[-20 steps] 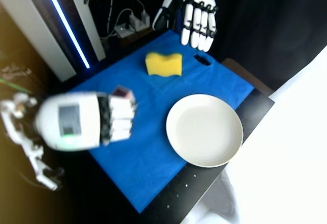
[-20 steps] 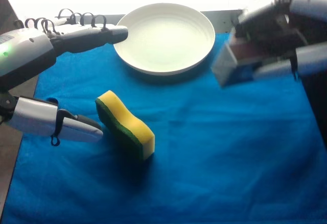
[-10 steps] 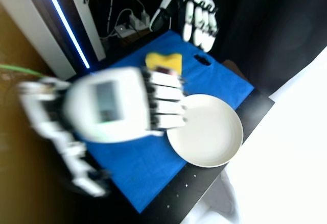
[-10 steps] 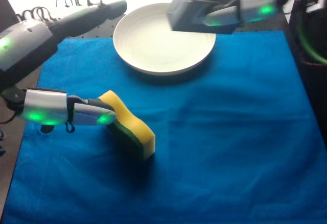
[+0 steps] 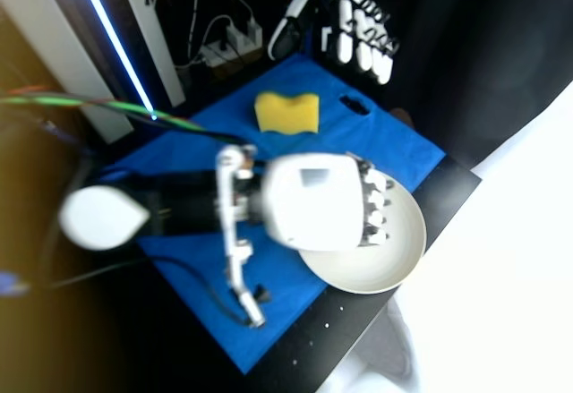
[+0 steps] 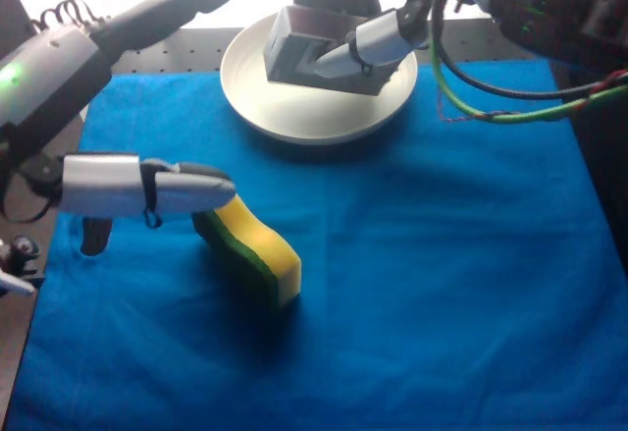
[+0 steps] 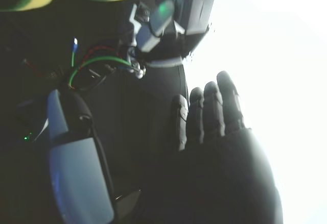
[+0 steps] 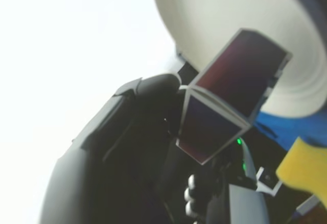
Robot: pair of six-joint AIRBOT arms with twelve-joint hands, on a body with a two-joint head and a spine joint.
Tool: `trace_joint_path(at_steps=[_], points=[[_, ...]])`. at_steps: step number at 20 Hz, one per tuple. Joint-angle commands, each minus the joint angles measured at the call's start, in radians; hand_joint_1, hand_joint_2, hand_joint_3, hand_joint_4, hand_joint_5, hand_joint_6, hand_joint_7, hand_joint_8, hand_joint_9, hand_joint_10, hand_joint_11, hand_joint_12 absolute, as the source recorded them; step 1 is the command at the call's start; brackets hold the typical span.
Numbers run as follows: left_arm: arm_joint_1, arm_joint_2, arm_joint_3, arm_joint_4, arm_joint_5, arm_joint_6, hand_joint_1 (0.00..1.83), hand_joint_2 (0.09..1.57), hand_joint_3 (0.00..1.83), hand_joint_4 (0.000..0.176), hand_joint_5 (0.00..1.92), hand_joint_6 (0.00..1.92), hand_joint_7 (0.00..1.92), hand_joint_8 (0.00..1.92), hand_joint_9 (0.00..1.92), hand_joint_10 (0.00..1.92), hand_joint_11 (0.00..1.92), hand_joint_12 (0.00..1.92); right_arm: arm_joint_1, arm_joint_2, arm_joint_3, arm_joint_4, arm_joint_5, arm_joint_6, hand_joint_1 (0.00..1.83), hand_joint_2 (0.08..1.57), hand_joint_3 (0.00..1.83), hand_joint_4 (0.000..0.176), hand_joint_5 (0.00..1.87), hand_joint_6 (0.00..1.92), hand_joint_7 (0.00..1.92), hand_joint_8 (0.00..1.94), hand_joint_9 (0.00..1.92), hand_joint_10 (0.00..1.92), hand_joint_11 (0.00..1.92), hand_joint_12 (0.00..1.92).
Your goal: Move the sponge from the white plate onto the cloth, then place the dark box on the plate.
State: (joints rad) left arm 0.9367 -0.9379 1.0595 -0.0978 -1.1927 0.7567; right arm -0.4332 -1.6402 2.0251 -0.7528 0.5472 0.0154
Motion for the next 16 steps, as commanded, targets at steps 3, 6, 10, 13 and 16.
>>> trace_joint_path(at_steps=[3, 6, 10, 13, 16], points=[[-0.026, -0.016, 0.012, 0.015, -0.109, -0.018, 0.93, 0.79, 0.0, 0.056, 0.25, 0.0, 0.18, 0.0, 0.11, 0.0, 0.0, 0.44, 0.012, -0.018, 0.033, 0.025, -0.005, 0.012, 1.22, 1.17, 0.0, 0.0, 0.76, 1.38, 0.93, 1.08, 0.76, 1.17, 0.61, 1.37], [-0.03, -0.02, 0.014, 0.019, -0.108, -0.024, 0.96, 0.8, 0.0, 0.05, 0.27, 0.0, 0.19, 0.0, 0.12, 0.0, 0.0, 0.52, 0.012, -0.031, 0.066, -0.051, -0.009, 0.116, 0.94, 1.03, 0.0, 0.005, 0.51, 0.52, 0.54, 0.74, 0.57, 1.0, 0.47, 1.43], [-0.03, -0.023, 0.017, 0.018, -0.107, -0.032, 0.96, 0.8, 0.0, 0.051, 0.29, 0.01, 0.2, 0.0, 0.13, 0.0, 0.0, 0.53, 0.012, -0.032, 0.068, -0.057, -0.002, 0.127, 0.82, 0.9, 0.0, 0.101, 0.18, 0.0, 0.31, 0.0, 0.46, 0.03, 0.25, 0.89], [-0.027, -0.024, 0.016, 0.014, -0.107, -0.034, 0.96, 0.79, 0.0, 0.053, 0.29, 0.0, 0.21, 0.0, 0.15, 0.0, 0.0, 0.62, 0.012, -0.025, 0.073, -0.056, 0.061, 0.164, 0.77, 0.86, 0.0, 0.167, 0.05, 0.0, 0.2, 0.0, 0.31, 0.0, 0.01, 0.9], [-0.018, -0.023, 0.011, 0.003, -0.116, -0.035, 0.97, 0.79, 0.0, 0.062, 0.29, 0.0, 0.22, 0.0, 0.16, 0.0, 0.0, 0.65, -0.004, 0.01, 0.078, 0.027, 0.23, 0.225, 0.69, 0.83, 0.0, 0.176, 0.0, 0.0, 0.05, 0.0, 0.13, 0.0, 0.0, 0.59]])
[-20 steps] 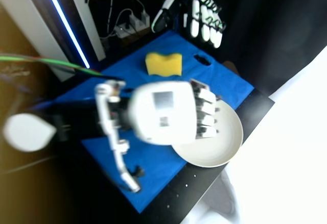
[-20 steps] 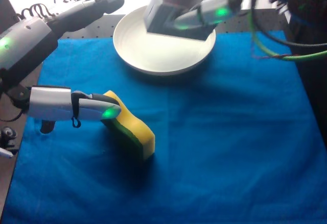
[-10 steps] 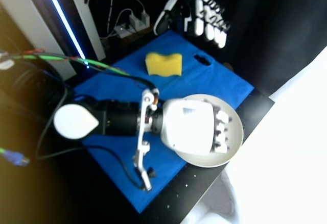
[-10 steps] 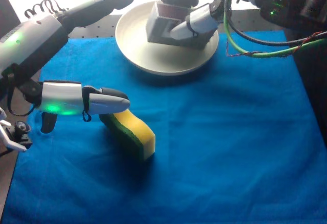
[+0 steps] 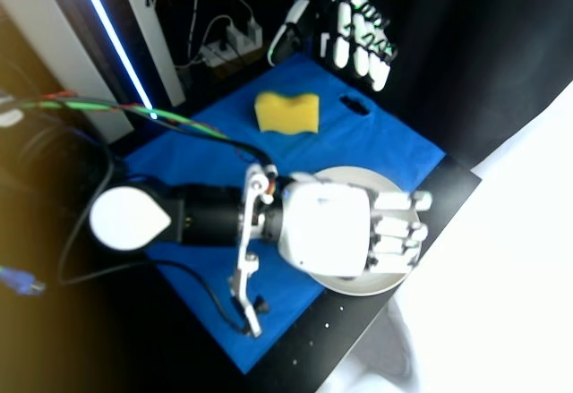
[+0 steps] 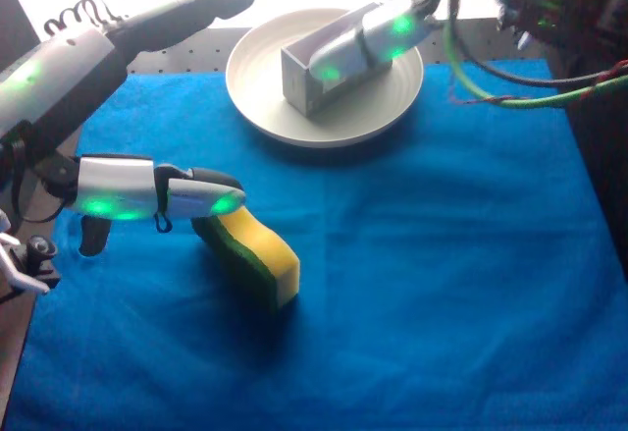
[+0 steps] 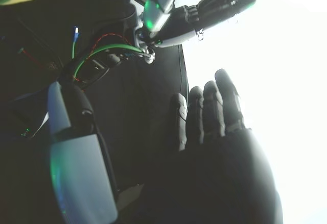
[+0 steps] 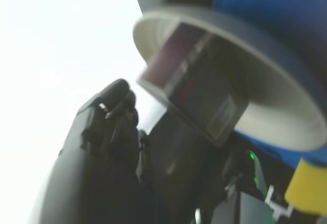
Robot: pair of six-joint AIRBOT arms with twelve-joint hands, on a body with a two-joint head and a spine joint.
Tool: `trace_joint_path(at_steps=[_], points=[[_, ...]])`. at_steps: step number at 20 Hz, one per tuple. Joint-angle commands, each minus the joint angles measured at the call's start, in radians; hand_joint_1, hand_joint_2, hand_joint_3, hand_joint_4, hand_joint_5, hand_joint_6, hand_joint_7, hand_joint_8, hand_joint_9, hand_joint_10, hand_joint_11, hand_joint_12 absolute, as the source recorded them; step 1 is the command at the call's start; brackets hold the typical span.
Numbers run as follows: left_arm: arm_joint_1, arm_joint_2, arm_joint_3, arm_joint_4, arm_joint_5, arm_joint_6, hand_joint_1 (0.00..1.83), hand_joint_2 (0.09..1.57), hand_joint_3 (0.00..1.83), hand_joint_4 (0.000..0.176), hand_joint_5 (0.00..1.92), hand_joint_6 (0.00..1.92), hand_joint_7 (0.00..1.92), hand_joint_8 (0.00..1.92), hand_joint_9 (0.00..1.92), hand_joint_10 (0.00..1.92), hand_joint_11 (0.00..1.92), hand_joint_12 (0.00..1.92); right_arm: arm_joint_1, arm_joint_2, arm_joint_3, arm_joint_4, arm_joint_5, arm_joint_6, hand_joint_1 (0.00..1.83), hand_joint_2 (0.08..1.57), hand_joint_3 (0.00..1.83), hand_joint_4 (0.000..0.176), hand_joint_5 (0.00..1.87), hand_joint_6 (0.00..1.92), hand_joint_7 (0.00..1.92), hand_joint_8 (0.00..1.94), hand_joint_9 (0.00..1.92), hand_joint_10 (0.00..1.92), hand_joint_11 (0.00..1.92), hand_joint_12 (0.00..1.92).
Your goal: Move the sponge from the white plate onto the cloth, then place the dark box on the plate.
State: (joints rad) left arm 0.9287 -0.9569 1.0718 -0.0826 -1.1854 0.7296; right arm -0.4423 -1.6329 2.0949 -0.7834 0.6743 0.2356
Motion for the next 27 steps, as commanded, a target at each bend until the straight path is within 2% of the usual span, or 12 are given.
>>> trace_joint_path(at_steps=[1, 3, 5, 10, 12, 13, 14, 15, 21, 24, 26, 27], points=[[-0.006, -0.002, -0.002, -0.019, -0.126, -0.008, 0.96, 0.79, 0.0, 0.064, 0.28, 0.0, 0.23, 0.0, 0.16, 0.0, 0.0, 0.62, -0.001, 0.02, -0.003, 0.086, 0.148, 0.011, 0.69, 0.79, 0.0, 0.176, 0.0, 0.0, 0.06, 0.0, 0.12, 0.0, 0.0, 0.62], [0.007, 0.008, -0.01, -0.029, -0.139, -0.008, 0.93, 0.8, 0.0, 0.059, 0.25, 0.0, 0.21, 0.0, 0.16, 0.0, 0.0, 0.57, -0.014, 0.074, -0.055, 0.143, 0.24, 0.011, 0.74, 0.77, 0.0, 0.176, 0.0, 0.0, 0.04, 0.0, 0.08, 0.01, 0.0, 0.48], [0.032, 0.025, -0.033, -0.043, -0.173, -0.008, 0.85, 0.79, 0.0, 0.053, 0.19, 0.0, 0.18, 0.0, 0.15, 0.0, 0.0, 0.58, -0.039, 0.187, -0.183, 0.213, 0.38, 0.006, 0.79, 0.75, 0.0, 0.176, 0.0, 0.0, 0.04, 0.0, 0.0, 0.0, 0.0, 0.02], [0.082, 0.059, -0.078, -0.053, -0.248, -0.008, 0.88, 0.77, 0.0, 0.073, 0.14, 0.0, 0.1, 0.0, 0.1, 0.0, 0.0, 0.52, -0.174, 0.459, -0.506, 0.406, 0.559, -0.222, 0.74, 0.73, 0.0, 0.176, 0.0, 0.0, 0.0, 0.0, 0.0, 0.0, 0.02, 0.01], [0.133, 0.091, -0.108, -0.067, -0.285, -0.008, 0.93, 0.77, 0.0, 0.098, 0.09, 0.0, 0.07, 0.0, 0.08, 0.0, 0.0, 0.42, -0.296, 0.513, -0.575, 0.503, 0.675, -0.235, 0.87, 0.76, 0.01, 0.162, 0.07, 0.01, 0.06, 0.0, 0.0, 0.0, 0.0, 0.0], [0.159, 0.104, -0.121, -0.078, -0.299, -0.008, 0.94, 0.74, 0.0, 0.144, 0.06, 0.0, 0.03, 0.01, 0.04, 0.01, 0.0, 0.3, -0.366, 0.529, -0.599, 0.553, 0.723, -0.235, 0.87, 0.79, 0.02, 0.158, 0.06, 0.0, 0.06, 0.0, 0.0, 0.0, 0.0, 0.0], [0.185, 0.117, -0.133, -0.091, -0.312, -0.008, 0.92, 0.72, 0.0, 0.166, 0.04, 0.0, 0.0, 0.0, 0.01, 0.0, 0.0, 0.2, -0.427, 0.544, -0.625, 0.604, 0.765, -0.241, 0.87, 0.81, 0.02, 0.148, 0.05, 0.0, 0.05, 0.0, 0.0, 0.0, 0.0, 0.0], [0.209, 0.125, -0.14, -0.103, -0.322, -0.008, 0.86, 0.73, 0.0, 0.174, 0.03, 0.0, 0.0, 0.0, 0.0, 0.0, 0.0, 0.17, -0.488, 0.556, -0.65, 0.647, 0.793, -0.248, 0.86, 0.77, 0.0, 0.17, 0.03, 0.0, 0.05, 0.0, 0.01, 0.0, 0.0, 0.0], [0.276, 0.132, -0.154, -0.161, -0.331, -0.008, 0.71, 0.76, 0.01, 0.176, 0.0, 0.0, 0.0, 0.0, 0.0, 0.0, 0.0, 0.0, -0.747, 0.557, -0.761, 0.849, 0.911, -0.27, 0.73, 0.75, 0.0, 0.164, 0.04, 0.01, 0.0, 0.0, 0.0, 0.0, 0.0, 0.0], [0.278, 0.122, -0.156, -0.167, -0.332, -0.008, 0.64, 0.76, 0.01, 0.176, 0.0, 0.0, 0.0, 0.0, 0.0, 0.0, 0.0, 0.0, -0.816, 0.556, -0.796, 0.908, 0.971, -0.27, 0.69, 0.76, 0.0, 0.176, 0.02, 0.0, 0.0, 0.0, 0.0, 0.0, 0.0, 0.0], [0.284, 0.116, -0.159, -0.174, -0.345, -0.009, 0.58, 0.78, 0.01, 0.136, 0.0, 0.0, 0.0, 0.0, 0.0, 0.0, 0.0, 0.0, -0.83, 0.553, -0.807, 0.918, 0.985, -0.27, 0.69, 0.76, 0.0, 0.176, 0.03, 0.0, 0.0, 0.0, 0.0, 0.0, 0.0, 0.0], [0.296, 0.113, -0.162, -0.182, -0.366, -0.013, 0.59, 0.77, 0.01, 0.152, 0.0, 0.0, 0.0, 0.0, 0.0, 0.0, 0.01, 0.0, -0.833, 0.549, -0.81, 0.92, 0.992, -0.27, 0.69, 0.76, 0.0, 0.176, 0.04, 0.01, 0.0, 0.0, 0.0, 0.0, 0.0, 0.0]])
